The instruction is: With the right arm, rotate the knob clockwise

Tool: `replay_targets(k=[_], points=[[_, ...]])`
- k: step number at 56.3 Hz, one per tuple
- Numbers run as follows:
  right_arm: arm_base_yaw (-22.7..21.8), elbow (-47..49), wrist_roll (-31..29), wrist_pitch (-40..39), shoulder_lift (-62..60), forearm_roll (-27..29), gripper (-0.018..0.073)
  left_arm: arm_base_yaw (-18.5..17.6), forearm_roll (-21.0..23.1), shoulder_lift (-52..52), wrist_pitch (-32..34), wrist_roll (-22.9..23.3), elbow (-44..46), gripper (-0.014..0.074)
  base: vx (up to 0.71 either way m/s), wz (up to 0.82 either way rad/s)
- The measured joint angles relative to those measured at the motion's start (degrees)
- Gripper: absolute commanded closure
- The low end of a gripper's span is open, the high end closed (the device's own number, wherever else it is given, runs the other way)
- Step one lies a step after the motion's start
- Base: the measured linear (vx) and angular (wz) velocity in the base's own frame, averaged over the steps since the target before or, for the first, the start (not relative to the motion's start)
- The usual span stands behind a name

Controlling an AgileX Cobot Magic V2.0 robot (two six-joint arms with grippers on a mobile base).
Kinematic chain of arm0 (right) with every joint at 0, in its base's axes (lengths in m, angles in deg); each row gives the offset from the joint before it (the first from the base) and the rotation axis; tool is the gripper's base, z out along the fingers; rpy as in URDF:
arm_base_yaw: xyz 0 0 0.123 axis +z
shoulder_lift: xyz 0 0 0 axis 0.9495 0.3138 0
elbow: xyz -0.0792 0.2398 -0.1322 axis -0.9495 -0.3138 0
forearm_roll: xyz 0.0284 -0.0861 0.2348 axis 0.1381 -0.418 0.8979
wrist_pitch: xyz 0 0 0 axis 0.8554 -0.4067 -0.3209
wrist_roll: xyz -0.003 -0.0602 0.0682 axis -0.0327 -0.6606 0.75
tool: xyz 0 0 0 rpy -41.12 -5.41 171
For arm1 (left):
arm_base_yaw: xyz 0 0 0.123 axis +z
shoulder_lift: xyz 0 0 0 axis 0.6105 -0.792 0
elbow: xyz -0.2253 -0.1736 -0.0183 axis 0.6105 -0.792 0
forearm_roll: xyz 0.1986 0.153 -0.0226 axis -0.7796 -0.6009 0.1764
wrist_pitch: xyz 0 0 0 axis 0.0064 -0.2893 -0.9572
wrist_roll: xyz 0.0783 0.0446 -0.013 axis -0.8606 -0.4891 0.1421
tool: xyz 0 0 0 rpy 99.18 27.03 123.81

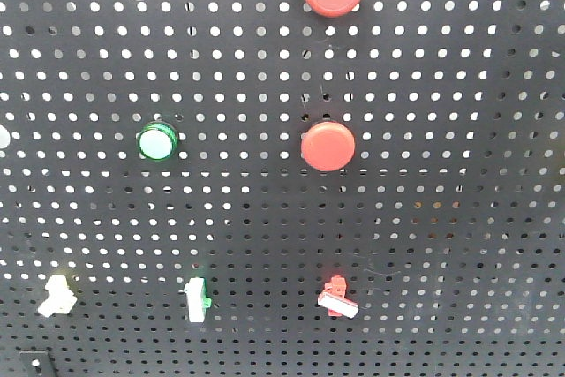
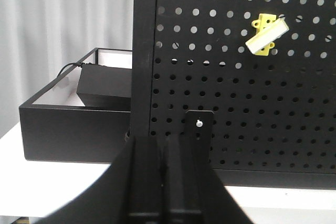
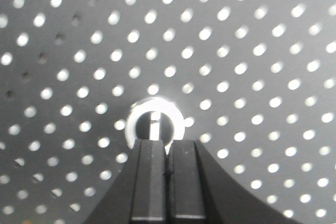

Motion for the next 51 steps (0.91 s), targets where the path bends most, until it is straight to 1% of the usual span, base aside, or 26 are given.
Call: replay_targets(k=[10, 23, 38, 45, 51], points=[[0.0, 0.0, 0.0, 0.0, 0.0, 0.0, 0.0375, 0.0, 0.0, 0.0, 0.0, 0.0, 0.0, 0.0603, 0.0, 0.0], [0.0, 0.0, 0.22, -0.61, 0.57, -0.24, 0.0321, 0.0, 0.0, 0.0, 0.0, 0.0, 0.0, 0.0603, 0.0, 0.0], [0.0, 0.0, 0.37, -1.24, 3.86, -1.18, 0.0314, 0.0, 0.0, 0.0, 0.0, 0.0, 0.0, 0.0603, 0.0, 0.0], [0.0, 0.0, 2.1, -3.4, 4.49, -1.33, 0.0314, 0.0, 0.0, 0.0, 0.0, 0.0, 0.0, 0.0603, 0.0, 0.0], [0.0, 0.0, 3.8, -5.41, 4.64, -1.33, 0.0333, 0.0, 0.0, 0.0, 0.0, 0.0, 0.0, 0.0603, 0.0, 0.0]])
